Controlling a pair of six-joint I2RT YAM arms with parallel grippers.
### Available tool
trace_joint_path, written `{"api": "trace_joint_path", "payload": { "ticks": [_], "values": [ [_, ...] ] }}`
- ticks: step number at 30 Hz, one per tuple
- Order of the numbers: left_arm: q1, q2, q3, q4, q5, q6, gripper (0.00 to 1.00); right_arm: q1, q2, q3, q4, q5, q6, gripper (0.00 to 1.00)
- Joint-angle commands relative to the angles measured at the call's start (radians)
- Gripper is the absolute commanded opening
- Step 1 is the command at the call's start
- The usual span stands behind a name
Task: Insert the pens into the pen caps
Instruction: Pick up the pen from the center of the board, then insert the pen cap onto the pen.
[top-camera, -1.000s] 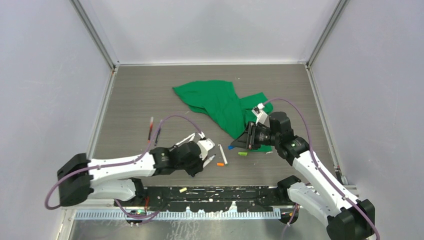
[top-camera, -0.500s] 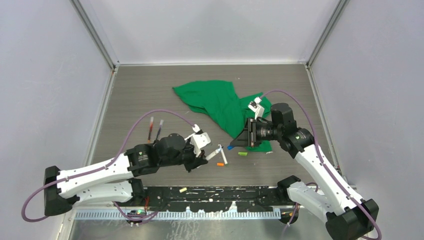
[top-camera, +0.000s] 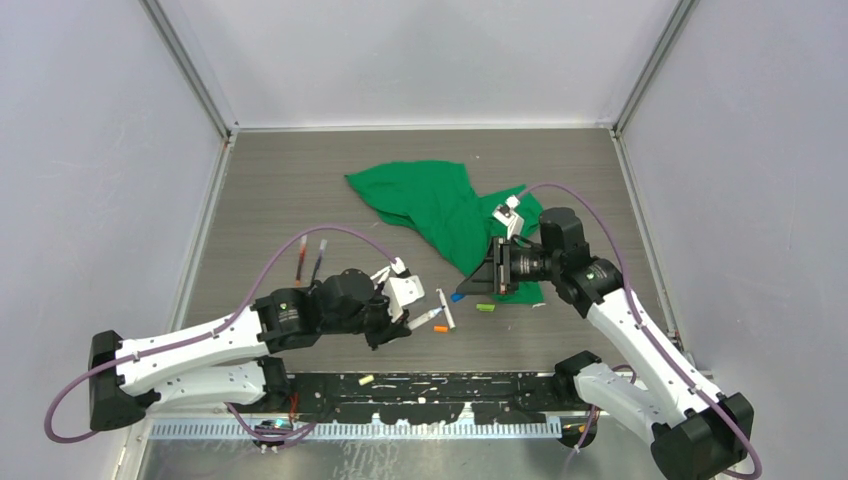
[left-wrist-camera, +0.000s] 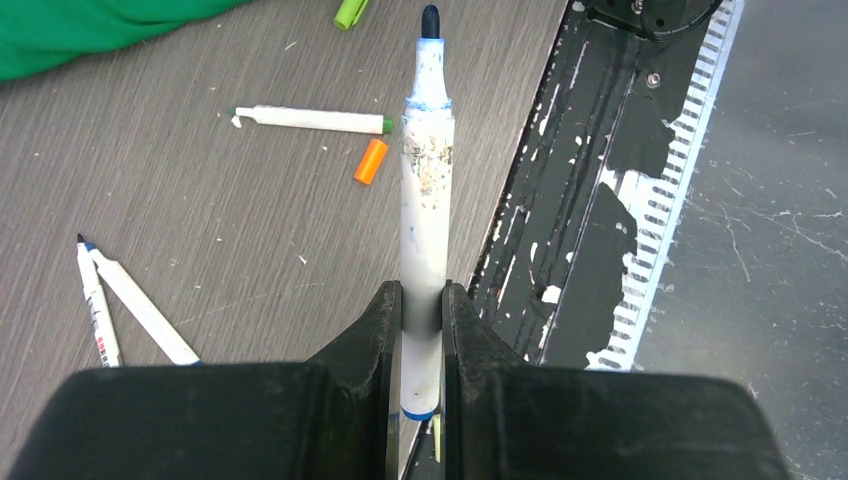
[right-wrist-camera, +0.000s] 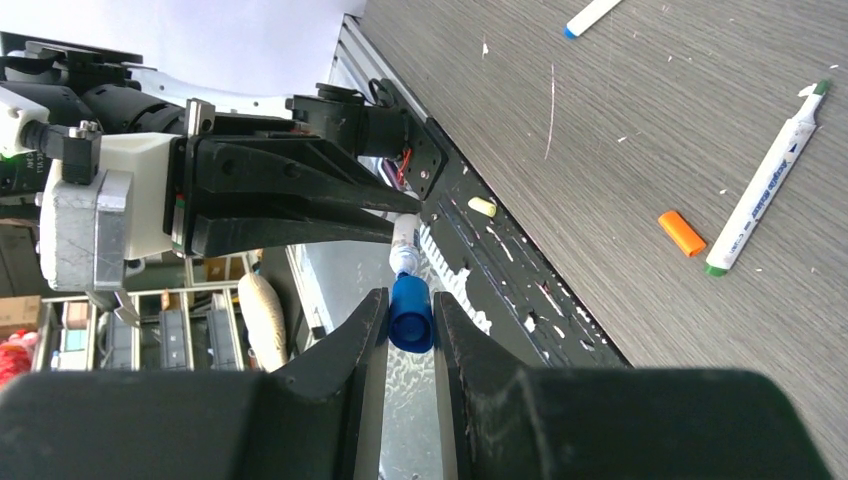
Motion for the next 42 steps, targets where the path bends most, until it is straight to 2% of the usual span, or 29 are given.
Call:
{"api": "trace_joint_path", "payload": {
  "ticks": [1,13,42],
  "values": [
    [-0.003,-0.012,0.037,0.020,0.023,0.012,0.00,-0.001,-0.014,-0.029,0.076,-0.044,0.036,0.15],
    [-0.003,0.005,0.041,0.027,0.034,0.009,0.00,0.011,-0.036,-0.073,0.139,-0.056,0.085,0.15],
    [-0.004,-0.007,0.050,0.041,0.032,-0.002,0.00,0.094,-0.011,-0.087,0.167,-0.007,0.095,0.15]
  ]
}}
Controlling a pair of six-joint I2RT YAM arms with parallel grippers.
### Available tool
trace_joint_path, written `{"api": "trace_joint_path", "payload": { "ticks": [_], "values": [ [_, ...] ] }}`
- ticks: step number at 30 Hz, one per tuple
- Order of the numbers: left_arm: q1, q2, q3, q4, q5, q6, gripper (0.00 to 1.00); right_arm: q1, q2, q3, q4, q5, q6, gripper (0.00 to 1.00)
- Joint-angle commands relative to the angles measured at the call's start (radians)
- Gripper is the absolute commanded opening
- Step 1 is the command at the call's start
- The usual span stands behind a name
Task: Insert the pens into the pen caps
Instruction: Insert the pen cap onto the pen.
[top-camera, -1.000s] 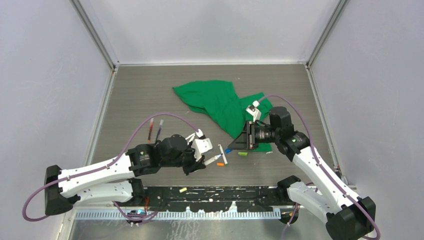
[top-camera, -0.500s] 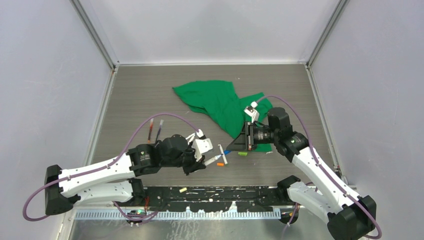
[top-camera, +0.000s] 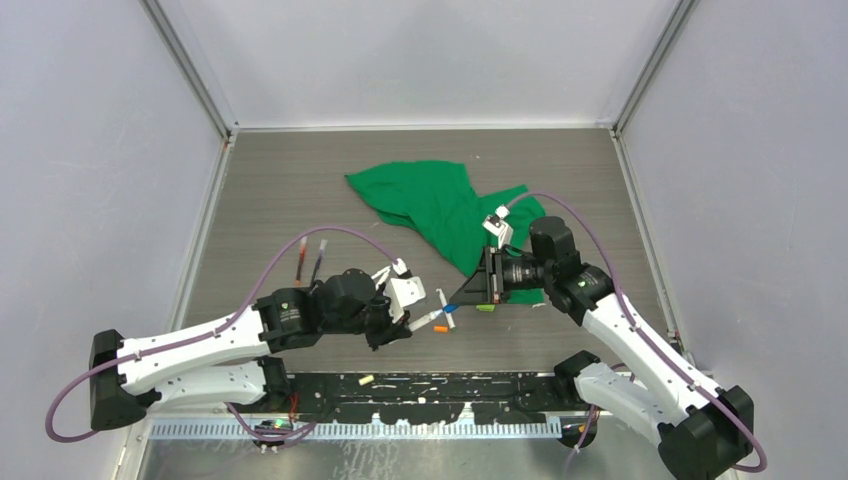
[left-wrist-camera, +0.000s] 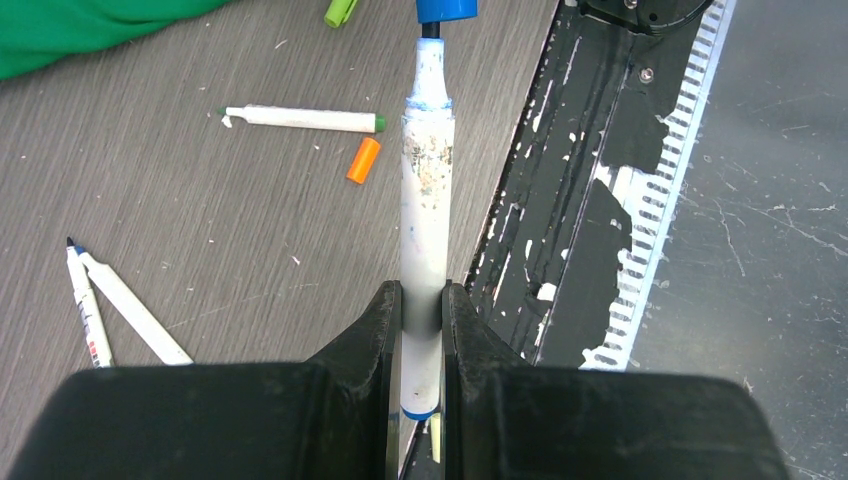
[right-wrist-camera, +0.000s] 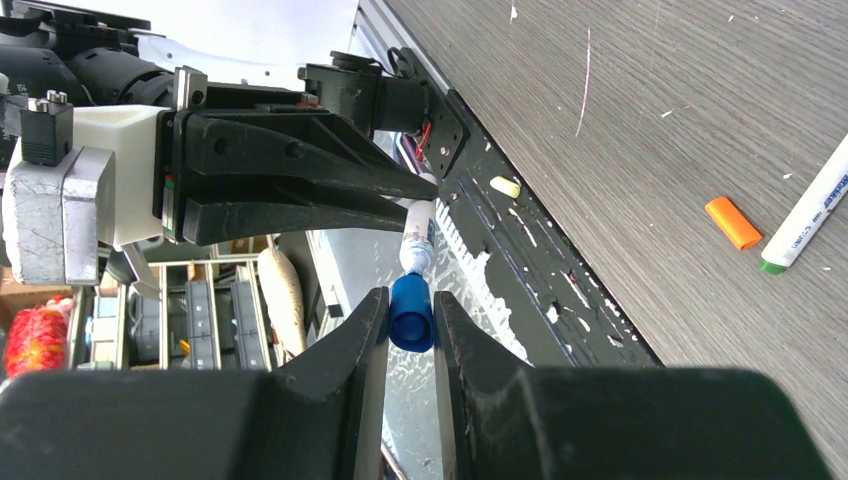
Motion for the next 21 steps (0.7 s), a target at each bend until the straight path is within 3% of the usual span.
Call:
{"api": "trace_joint_path", "payload": {
  "ticks": [1,21],
  "values": [
    [-0.003,-0.016,0.049,0.041,0.016,-0.007,0.00,0.016,0.001,0.000,0.054,0.009,0.011,0.15],
    [-0.003,0.027,0.071,0.149,0.033,-0.007,0.00,0.112,0.029,-0.054,0.127,0.085,0.039,0.15]
  ]
}}
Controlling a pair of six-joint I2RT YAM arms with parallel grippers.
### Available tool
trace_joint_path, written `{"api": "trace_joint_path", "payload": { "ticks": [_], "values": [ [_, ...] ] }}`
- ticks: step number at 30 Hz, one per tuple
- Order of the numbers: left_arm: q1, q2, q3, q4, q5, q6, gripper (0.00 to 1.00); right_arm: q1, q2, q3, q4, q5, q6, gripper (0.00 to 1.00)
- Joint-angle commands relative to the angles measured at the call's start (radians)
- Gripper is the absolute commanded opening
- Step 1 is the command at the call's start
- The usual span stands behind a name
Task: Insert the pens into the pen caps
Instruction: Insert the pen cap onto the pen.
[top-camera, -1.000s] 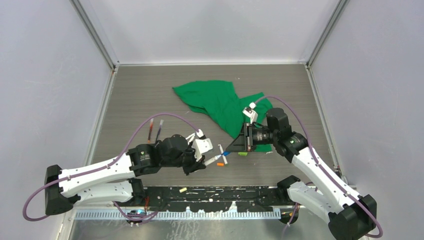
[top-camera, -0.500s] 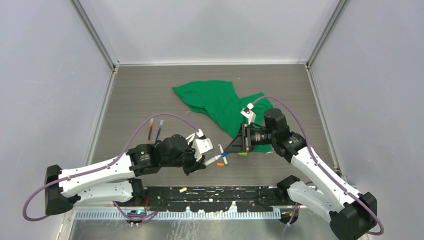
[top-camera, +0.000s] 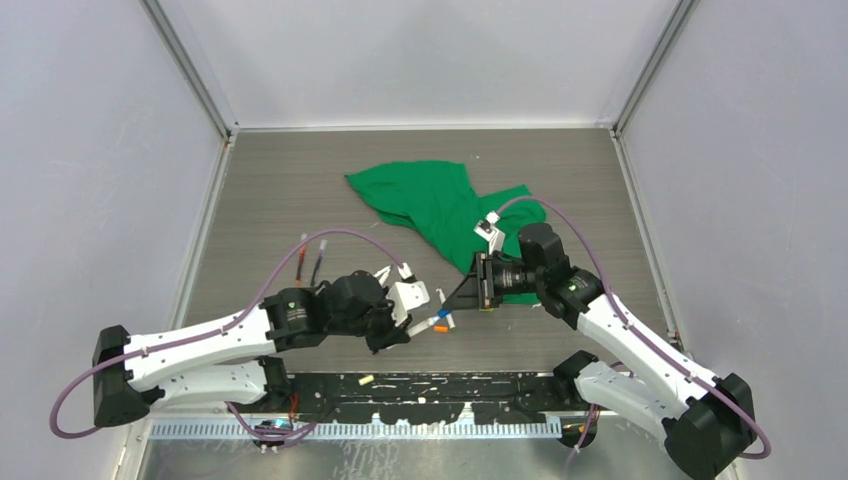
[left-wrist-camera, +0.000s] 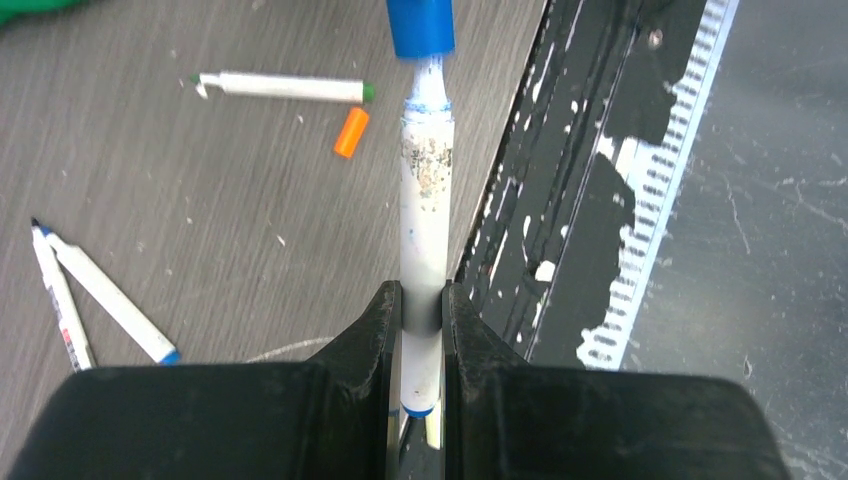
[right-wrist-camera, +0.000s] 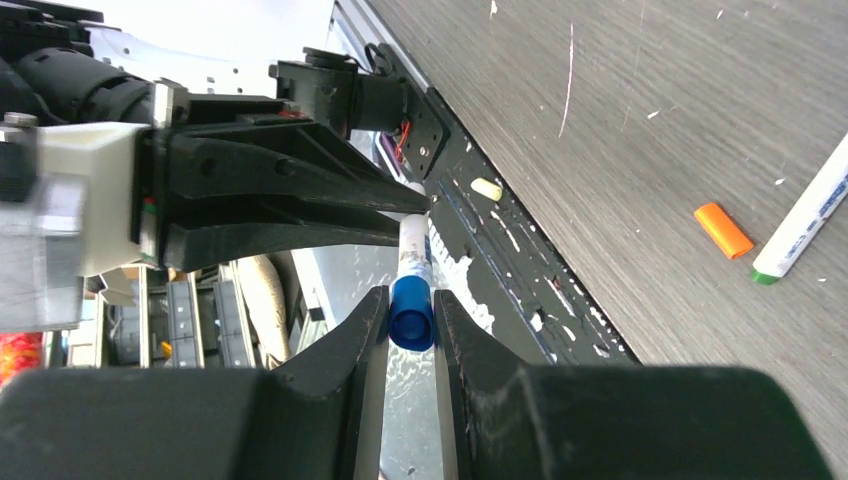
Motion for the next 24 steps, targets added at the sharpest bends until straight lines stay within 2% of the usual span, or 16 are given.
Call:
{"api": "trace_joint_path", "payload": {
  "ticks": [1,11,24],
  "values": [
    [-0.003,-0.002,0.072,0.182,0.013,-0.003,0.00,0.025,0.008,-0.015,0.050,-0.005,0.017,0.15],
    [-0.003,-0.007,0.067,0.175,-0.063,-0.025,0.00,0.025,0.007,-0.016,0.033,-0.012,0.001,0.15],
    [-0.003,0.074,0.074,0.370,-0.074,-0.008,0.00,0.062,0.039,-0.060,0.094,-0.024,0.032,0.14]
  ]
}}
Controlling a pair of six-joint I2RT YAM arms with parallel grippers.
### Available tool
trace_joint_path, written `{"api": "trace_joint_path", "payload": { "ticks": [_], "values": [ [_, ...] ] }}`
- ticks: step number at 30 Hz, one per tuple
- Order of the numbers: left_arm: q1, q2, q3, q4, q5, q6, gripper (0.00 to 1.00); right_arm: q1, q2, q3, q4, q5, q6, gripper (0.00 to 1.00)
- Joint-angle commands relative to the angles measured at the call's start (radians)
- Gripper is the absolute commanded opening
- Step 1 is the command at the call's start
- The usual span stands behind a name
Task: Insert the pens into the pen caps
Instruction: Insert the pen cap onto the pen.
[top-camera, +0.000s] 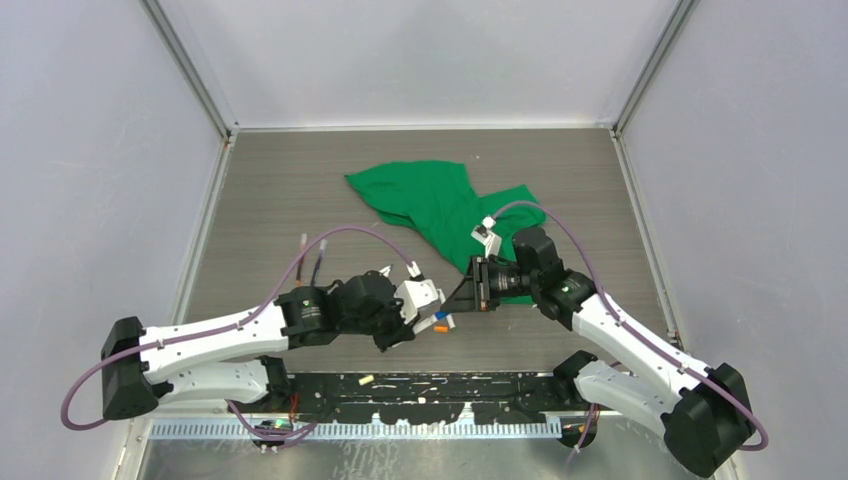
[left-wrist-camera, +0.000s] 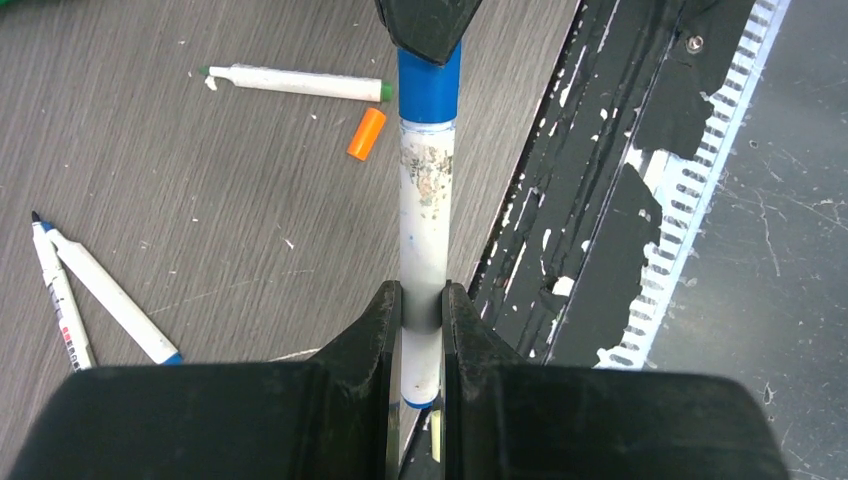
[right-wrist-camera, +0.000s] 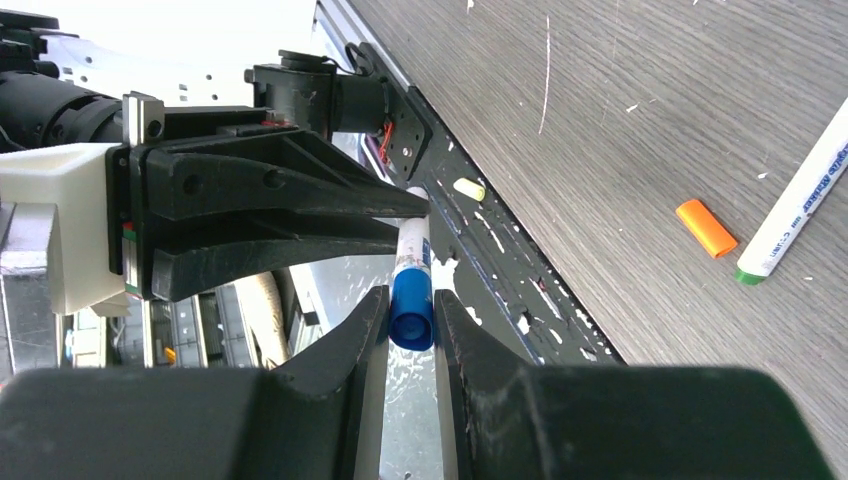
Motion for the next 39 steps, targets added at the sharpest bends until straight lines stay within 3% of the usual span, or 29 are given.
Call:
{"api": "trace_joint_path", "payload": {
  "ticks": [1,27,36,39],
  "values": [
    [0.000,0.008,0.067,0.337,-0.019,0.018,0.00,0.044,0.009,-0.011,0.033,-0.048,0.012,0.15],
    [0.000,0.010,0.031,0.550,-0.060,0.034,0.00,0.171,0.064,-0.083,0.116,0.009,0.048,0.14],
    [0.000,0.026,0.002,0.563,-0.017,0.019,0.00,0.179,0.058,-0.077,0.119,0.038,0.058,0.13],
    [0.000,0.020,0.012,0.492,0.014,0.024,0.00,0.177,0.025,-0.034,0.034,0.116,0.022,0.13]
  ]
}}
